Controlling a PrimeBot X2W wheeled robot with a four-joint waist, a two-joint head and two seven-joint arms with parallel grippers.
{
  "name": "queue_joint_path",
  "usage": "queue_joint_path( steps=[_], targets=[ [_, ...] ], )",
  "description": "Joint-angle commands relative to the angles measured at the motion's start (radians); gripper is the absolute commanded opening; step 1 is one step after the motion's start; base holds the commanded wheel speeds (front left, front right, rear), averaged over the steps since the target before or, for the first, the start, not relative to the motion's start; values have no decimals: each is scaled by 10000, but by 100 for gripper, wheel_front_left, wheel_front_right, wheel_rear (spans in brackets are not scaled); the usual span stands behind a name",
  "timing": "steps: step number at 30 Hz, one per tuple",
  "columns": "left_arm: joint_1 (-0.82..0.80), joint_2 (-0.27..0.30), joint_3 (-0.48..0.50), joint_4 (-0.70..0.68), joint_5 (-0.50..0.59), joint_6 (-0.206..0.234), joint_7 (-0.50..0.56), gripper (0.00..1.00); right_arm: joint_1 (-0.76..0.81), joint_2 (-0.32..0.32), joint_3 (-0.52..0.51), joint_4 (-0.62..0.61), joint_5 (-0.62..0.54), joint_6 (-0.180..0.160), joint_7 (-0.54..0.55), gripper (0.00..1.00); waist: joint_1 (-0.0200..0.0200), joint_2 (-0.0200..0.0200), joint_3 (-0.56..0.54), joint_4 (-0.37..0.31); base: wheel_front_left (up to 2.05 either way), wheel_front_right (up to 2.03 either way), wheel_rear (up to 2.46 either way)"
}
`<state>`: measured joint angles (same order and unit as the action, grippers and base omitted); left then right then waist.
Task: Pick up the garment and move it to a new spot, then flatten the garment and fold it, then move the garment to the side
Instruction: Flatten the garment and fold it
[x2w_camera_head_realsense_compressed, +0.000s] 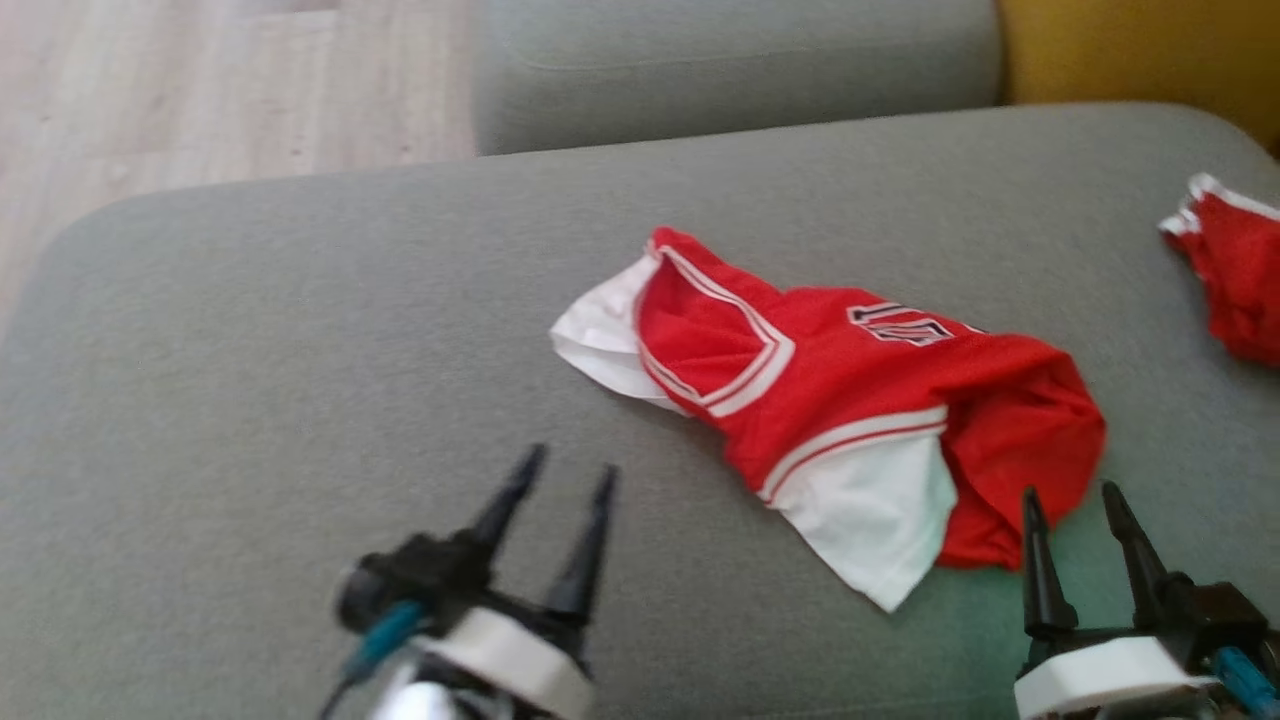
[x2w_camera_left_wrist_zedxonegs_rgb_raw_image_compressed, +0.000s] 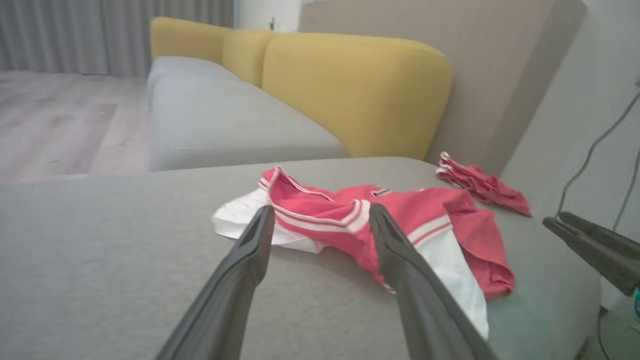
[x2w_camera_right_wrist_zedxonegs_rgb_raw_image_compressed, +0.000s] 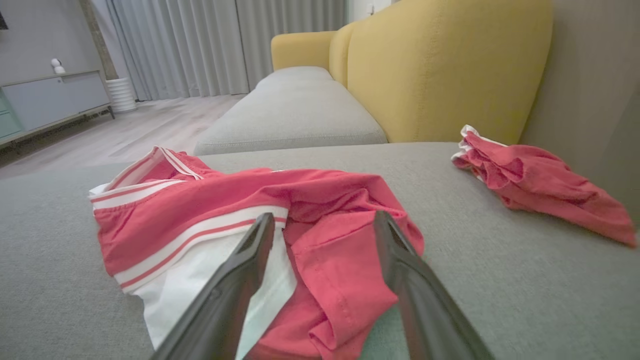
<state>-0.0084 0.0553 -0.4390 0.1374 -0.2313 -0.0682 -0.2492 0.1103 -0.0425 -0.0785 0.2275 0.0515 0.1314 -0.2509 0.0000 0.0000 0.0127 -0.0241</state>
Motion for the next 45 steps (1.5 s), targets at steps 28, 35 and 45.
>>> queue_joint_path(
  steps=[28, 35, 45],
  targets=[
    [-4535, -50, -4113, 4688, -4257, 1822, 276, 100, -1321, -77, 607, -239, 693, -7, -109, 100, 0, 0, 1480, -2393, 0, 0, 0],
    [-4889, -51, -4677, 4663, -4947, 1624, 72, 0, -1388, -77, 625, -183, 710, -7, -109, 100, 0, 0, 1486, -2456, 0, 0, 0],
    [-6246, 145, -4010, 2123, -6652, 1062, 945, 0, -1253, -77, 431, -182, 818, -7, -109, 100, 0, 0, 1405, -2286, 0, 0, 0]
  ],
)
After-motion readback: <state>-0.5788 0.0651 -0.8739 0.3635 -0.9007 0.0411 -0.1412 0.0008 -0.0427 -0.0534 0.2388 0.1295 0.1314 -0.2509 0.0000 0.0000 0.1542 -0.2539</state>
